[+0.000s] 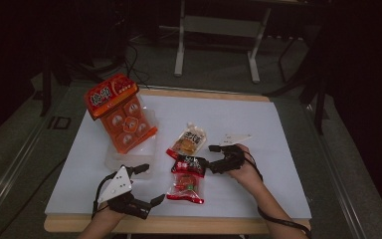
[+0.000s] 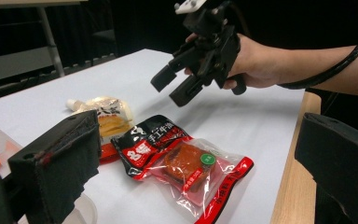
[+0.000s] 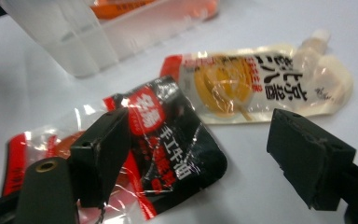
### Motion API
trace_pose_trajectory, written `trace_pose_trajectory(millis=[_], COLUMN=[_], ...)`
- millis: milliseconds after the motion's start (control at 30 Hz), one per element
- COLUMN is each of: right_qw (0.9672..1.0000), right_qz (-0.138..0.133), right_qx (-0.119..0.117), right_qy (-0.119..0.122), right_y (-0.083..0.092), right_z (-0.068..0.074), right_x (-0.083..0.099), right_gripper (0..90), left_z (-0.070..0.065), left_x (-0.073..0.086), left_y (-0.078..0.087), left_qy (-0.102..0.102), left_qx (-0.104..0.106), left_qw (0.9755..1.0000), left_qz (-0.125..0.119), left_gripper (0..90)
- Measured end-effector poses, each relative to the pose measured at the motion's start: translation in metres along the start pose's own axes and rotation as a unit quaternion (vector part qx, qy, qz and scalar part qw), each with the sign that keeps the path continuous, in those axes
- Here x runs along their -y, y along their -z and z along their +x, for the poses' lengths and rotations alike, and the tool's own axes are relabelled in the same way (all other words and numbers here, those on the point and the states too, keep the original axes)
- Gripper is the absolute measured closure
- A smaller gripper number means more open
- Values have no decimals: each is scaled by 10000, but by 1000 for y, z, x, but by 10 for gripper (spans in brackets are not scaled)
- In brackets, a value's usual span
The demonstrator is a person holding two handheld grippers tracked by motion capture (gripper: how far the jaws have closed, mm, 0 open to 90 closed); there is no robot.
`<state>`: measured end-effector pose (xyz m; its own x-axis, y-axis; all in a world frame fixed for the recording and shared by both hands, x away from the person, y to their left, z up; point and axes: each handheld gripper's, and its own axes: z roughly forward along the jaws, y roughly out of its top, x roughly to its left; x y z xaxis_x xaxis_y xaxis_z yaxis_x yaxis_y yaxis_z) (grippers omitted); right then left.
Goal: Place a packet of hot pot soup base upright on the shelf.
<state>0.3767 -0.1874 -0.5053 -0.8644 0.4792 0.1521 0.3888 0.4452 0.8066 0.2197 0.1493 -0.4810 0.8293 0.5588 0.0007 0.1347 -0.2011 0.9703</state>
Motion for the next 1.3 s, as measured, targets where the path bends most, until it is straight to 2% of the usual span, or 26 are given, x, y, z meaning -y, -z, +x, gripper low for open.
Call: trace_pose_trajectory(millis=[233, 400, 600, 700, 867, 1033, 1100, 1133, 1233, 1300], right_qw=[9994, 9987, 9980, 9977, 9975, 9967, 9966, 9967, 9967, 9964], right_qz=[240, 428, 525, 585, 635, 808, 823, 802, 788, 795], right_qx=[-206, -228, -252, -282, -301, -58, -28, 67, 181, 255], right_qy=[-137, -167, -230, -181, -35, 39, 28, 52, 96, 166], right_y=[-15, -21, -28, -31, -35, -36, -35, -34, -32, -30], right_z=[-6, -10, -12, -10, -3, 2, 3, 4, 4, 5], right_x=[8, 10, 14, 15, 15, 10, 10, 9, 9, 8], right_gripper=[212, 206, 214, 230, 325, 428, 428, 485, 540, 607], left_z=[0, -1, -1, -1, -1, -1, -1, -2, -1, -1], left_x=[1, 1, 2, 2, 2, 2, 2, 2, 2, 2], left_y=[-1, -2, -2, -2, -2, -3, -3, -2, -2, -2], left_qy=[4, -24, -30, -30, -27, -43, -43, -49, -25, -36], left_qx=[26, 31, 50, 53, 44, 50, 50, 38, 32, 23], left_qw=[10000, 10000, 9999, 9999, 9999, 9999, 9999, 9999, 9999, 9999], left_qz=[43, 73, 115, 128, 136, 147, 147, 138, 120, 129], left_gripper=[9, 9, 9, 9, 9, 9, 9, 9, 9, 9])
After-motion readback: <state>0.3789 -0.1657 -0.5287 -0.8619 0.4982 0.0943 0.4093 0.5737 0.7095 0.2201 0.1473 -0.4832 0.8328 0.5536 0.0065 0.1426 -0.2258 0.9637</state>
